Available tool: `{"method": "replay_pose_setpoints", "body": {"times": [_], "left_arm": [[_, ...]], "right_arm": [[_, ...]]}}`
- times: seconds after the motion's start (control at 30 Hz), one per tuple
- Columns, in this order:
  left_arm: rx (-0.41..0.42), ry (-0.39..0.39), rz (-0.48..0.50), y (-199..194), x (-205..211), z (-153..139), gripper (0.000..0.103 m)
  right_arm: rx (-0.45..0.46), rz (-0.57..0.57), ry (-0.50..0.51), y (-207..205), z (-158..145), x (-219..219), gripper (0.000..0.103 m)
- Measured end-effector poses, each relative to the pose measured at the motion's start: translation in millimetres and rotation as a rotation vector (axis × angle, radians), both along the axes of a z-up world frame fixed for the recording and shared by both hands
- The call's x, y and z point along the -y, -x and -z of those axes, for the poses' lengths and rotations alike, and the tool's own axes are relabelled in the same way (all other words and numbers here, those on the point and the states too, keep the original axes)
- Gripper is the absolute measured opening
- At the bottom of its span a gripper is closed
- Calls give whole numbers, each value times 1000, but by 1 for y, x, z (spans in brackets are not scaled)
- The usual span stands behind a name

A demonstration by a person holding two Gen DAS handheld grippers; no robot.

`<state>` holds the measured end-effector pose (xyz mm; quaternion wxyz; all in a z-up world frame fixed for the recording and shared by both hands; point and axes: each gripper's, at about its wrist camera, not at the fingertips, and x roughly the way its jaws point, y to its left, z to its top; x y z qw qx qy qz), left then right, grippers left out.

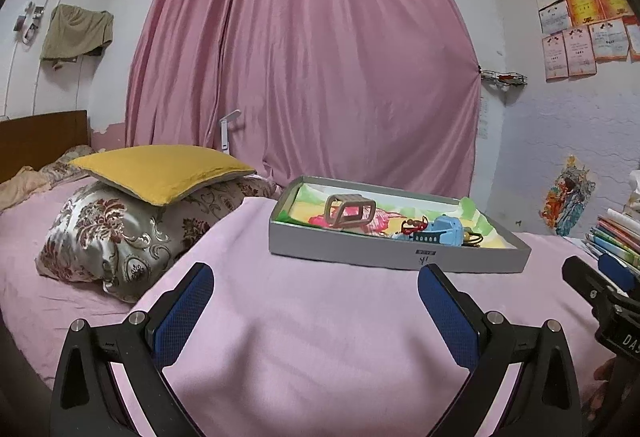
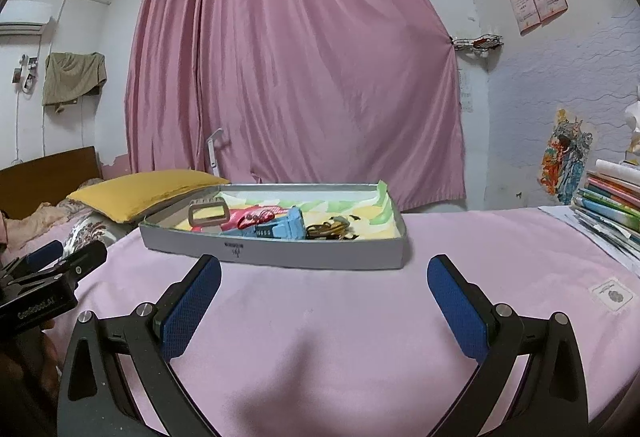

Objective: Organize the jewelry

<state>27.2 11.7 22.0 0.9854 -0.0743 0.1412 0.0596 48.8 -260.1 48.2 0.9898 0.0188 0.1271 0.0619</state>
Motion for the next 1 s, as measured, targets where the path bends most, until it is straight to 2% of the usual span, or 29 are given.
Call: {"method": "replay_pose_setpoints", "body": {"times": [0.3, 0.47, 0.7, 1.0], "left_arm": [[-9, 18, 45, -1, 0, 11, 102], [-19, 29, 47, -3, -1, 12, 102], [-17, -14, 55, -2, 4, 12, 102], [-17, -20, 61, -1, 5, 12, 102]], "right_arm": [[16, -8, 23, 5, 10, -5, 101], [6, -8, -1, 3, 14, -2, 101], [-3, -17, -26, 0, 16, 2, 101], [-10, -20, -28, -3, 17, 0, 101]]}}
